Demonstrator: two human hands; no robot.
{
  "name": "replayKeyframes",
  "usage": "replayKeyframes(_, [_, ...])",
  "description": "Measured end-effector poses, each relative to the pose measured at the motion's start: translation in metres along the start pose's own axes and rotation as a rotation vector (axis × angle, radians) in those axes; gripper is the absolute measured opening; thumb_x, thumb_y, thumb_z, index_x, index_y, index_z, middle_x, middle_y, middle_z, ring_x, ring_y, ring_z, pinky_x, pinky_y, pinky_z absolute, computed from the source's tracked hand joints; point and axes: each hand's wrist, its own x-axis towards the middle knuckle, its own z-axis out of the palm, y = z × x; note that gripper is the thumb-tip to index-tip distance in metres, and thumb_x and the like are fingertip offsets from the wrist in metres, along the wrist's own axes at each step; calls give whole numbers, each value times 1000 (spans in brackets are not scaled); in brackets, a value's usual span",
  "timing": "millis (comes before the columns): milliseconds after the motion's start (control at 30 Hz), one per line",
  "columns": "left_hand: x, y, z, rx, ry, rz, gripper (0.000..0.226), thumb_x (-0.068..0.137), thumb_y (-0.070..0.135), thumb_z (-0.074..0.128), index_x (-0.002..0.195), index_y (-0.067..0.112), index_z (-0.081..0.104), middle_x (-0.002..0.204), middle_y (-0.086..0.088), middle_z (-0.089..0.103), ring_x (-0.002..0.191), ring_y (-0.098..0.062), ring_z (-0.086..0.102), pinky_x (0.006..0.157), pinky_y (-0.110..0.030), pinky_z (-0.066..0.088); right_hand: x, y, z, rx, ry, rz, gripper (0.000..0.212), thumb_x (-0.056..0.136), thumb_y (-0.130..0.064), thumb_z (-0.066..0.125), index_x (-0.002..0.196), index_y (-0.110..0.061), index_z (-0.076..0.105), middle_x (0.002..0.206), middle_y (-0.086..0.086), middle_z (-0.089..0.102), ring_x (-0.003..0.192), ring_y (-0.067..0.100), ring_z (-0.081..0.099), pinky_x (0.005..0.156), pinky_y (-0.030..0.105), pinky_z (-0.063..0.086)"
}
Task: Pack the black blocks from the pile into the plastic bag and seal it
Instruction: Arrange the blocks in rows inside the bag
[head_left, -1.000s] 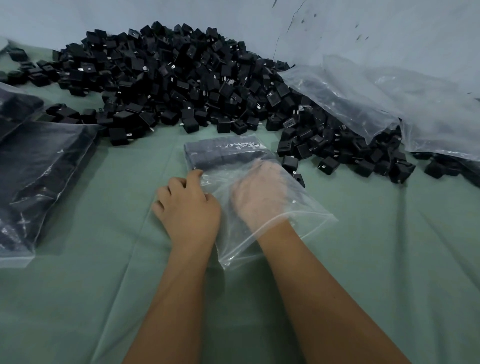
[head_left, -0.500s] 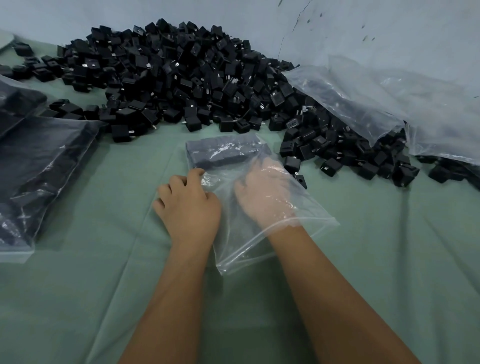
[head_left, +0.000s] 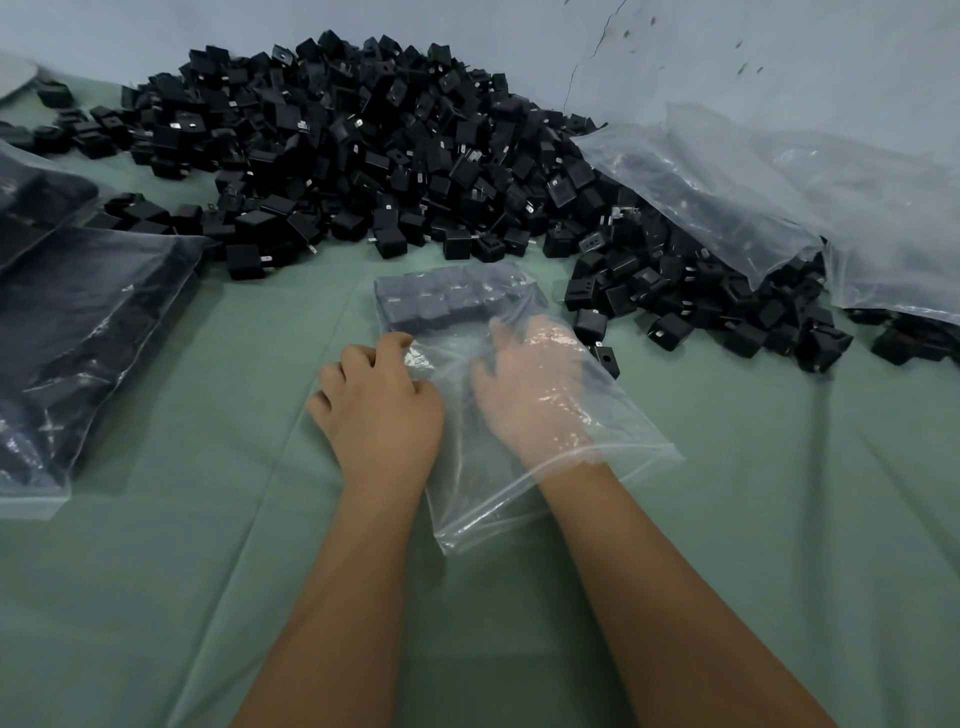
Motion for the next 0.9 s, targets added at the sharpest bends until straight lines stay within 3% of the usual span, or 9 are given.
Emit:
replayKeyframes(67, [0, 0, 0, 4, 2, 3, 48, 87, 16, 51, 134, 29, 49, 122, -6, 50, 117, -30, 37, 97, -39, 23, -3, 0, -5, 6, -8, -4, 54, 99, -45, 29, 146, -19, 28, 135, 21, 40, 107, 32, 55, 90, 49, 50])
replayKeyframes(167, [0, 0, 0, 4, 5, 3, 48, 87, 16, 52, 133, 28, 50, 122, -6, 50, 117, -30, 37, 96, -39, 23, -8, -2, -12, 197, -16, 6, 41, 99, -43, 37, 135, -23, 40, 115, 10, 55, 97, 29, 60, 81, 47, 55])
replayKeyframes(233, [0, 0, 0, 3, 1, 1, 48, 87, 16, 52, 133, 28, 50, 123, -6, 50, 117, -30, 37, 96, -39, 22, -10, -2, -13, 252, -8, -13, 36, 98, -42, 40, 130, -26, 44, 108, 6, 54, 94, 26, 60, 78, 45, 56])
replayKeyframes(333, [0, -1, 0, 1, -1, 2, 48, 87, 16, 52, 133, 28, 50, 122, -6, 50, 117, -30, 37, 96, -39, 22, -9, 3, -10, 145, -39, -57, 51, 97, -45, 40, 145, -32, 28, 125, 10, 46, 108, 29, 54, 83, 46, 53])
replayKeyframes(433, [0, -1, 0, -1, 0, 2, 48, 86, 16, 52, 132, 28, 51, 122, -6, 49, 117, -29, 36, 96, -39, 22, -1, 3, -2, -104, 14, -120, 63, 98, -44, 34, 153, -24, 13, 134, 13, 37, 118, 30, 42, 96, 43, 42])
replayKeyframes(567, [0, -1, 1, -3, 6, 3, 47, 86, 16, 52, 132, 28, 51, 121, -6, 50, 116, -29, 36, 95, -39, 23, 11, -4, -2, -213, 11, -59, 58, 97, -41, 36, 150, -20, 23, 126, 11, 44, 115, 29, 41, 97, 43, 40])
replayKeyframes(633, [0, -1, 2, -3, 10, 5, 47, 86, 15, 52, 131, 28, 52, 120, -6, 50, 115, -29, 36, 95, -39, 23, 12, -7, -4, -267, -2, -96, 49, 96, -35, 36, 143, -19, 37, 131, 9, 45, 114, 31, 43, 91, 44, 42])
replayKeyframes(700, [1, -1, 3, -4, 13, 5, 47, 85, 15, 52, 130, 28, 52, 119, -6, 50, 116, -29, 36, 95, -39, 23, 11, -8, -7, -273, -10, -144, 49, 96, -34, 36, 143, -18, 37, 139, 10, 41, 119, 32, 41, 93, 46, 41])
replayKeyframes(900, [2, -1, 3, 4, 4, 0, 46, 86, 17, 51, 131, 29, 51, 122, -5, 50, 118, -28, 36, 96, -39, 23, -2, -3, -4, 67, -17, -77, 45, 98, -40, 37, 137, -15, 35, 128, 13, 46, 117, 32, 50, 96, 45, 45])
